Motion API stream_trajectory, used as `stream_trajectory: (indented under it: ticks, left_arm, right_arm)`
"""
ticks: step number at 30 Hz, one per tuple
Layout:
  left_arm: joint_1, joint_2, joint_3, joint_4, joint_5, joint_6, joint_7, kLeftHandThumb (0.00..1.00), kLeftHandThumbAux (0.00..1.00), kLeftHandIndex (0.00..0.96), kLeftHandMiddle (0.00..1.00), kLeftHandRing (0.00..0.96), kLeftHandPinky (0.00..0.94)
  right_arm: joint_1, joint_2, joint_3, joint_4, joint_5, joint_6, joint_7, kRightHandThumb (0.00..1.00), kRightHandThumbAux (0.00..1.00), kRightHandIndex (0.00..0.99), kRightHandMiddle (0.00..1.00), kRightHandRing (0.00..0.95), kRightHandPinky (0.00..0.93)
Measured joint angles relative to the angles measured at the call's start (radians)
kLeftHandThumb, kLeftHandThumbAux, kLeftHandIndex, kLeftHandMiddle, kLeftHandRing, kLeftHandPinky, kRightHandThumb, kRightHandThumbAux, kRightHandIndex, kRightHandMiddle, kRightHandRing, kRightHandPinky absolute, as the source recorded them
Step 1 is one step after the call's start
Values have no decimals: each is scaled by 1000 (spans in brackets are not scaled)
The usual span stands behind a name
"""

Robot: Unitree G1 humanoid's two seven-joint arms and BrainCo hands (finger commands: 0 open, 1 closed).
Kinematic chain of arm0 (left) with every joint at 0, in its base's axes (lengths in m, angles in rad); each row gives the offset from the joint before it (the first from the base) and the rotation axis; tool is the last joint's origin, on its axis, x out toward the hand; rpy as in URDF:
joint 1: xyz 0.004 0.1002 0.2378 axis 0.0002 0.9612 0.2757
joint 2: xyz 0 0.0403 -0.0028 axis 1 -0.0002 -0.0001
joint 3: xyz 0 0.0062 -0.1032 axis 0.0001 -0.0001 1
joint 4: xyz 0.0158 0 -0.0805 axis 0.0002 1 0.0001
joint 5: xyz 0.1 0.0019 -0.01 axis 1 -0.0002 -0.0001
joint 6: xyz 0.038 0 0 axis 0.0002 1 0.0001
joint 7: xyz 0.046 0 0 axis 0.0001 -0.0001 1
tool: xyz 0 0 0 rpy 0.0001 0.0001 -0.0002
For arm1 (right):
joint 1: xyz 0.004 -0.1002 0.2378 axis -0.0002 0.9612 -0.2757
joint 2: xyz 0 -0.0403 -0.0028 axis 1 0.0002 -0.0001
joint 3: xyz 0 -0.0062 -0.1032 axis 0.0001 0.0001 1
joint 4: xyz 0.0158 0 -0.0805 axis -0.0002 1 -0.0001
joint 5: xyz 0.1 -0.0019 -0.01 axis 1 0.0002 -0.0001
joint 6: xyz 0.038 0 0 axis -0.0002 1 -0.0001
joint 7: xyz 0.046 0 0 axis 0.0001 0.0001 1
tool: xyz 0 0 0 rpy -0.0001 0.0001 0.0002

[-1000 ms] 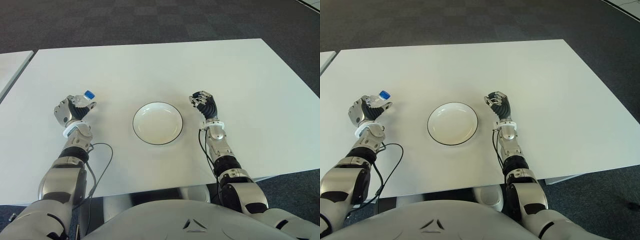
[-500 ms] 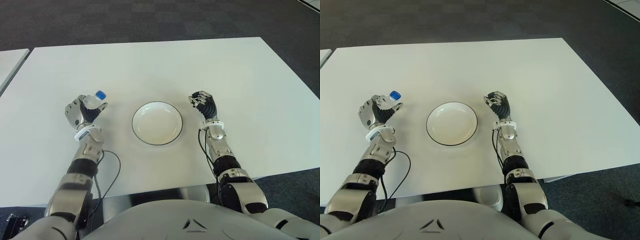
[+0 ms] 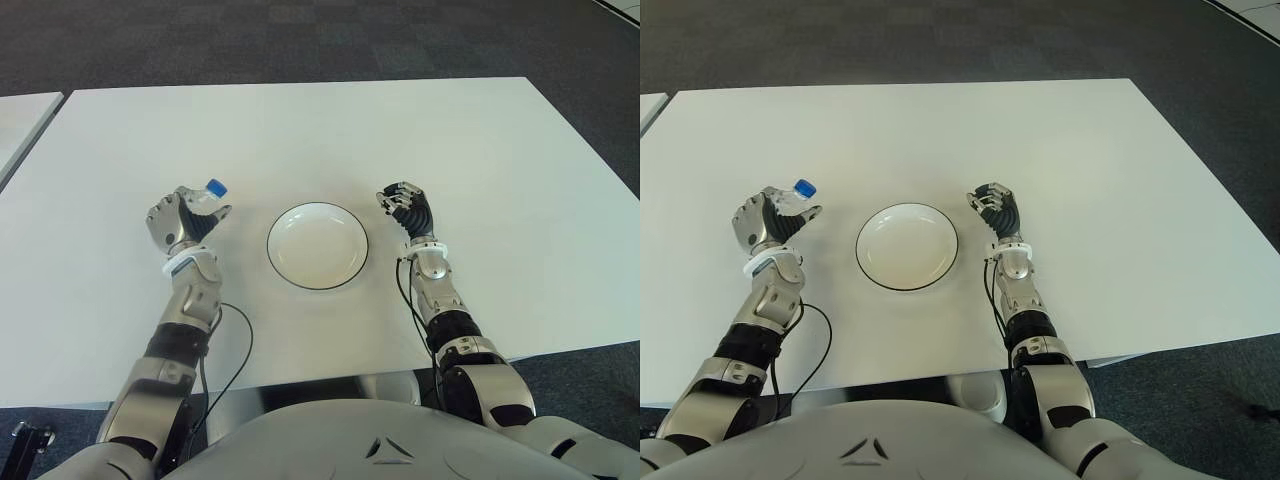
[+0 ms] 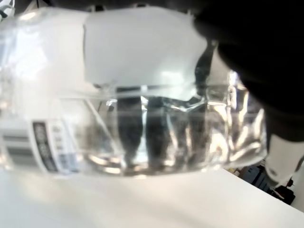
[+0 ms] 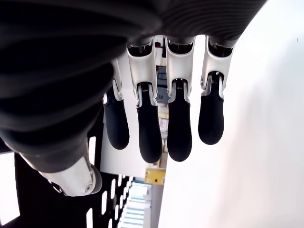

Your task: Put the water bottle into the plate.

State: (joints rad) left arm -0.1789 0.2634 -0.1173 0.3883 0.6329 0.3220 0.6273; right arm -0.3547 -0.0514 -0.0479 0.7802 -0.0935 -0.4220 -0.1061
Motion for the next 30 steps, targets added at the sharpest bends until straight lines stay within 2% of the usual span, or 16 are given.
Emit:
stream_trajectory:
  ticks: [10, 20, 30]
  left_arm:
    - [-74, 2, -64, -28, 36, -62, -3, 853, 670, 394, 527, 850, 820]
    - [-122, -3, -129, -93, 56, -69, -85, 852, 670, 394, 529, 852, 830]
    - [-167, -3, -192, -88, 70, -135, -135, 852, 670, 394, 529, 852, 830]
  right_arm:
    - [0, 2, 4, 0, 0, 0, -1, 706, 729, 428, 510, 521, 536]
    - [0, 0, 4, 0, 0, 1, -1, 705, 729, 428, 516, 529, 544]
    - [-1, 0, 4, 0, 0, 5, -6, 706, 730, 428, 513, 528, 538]
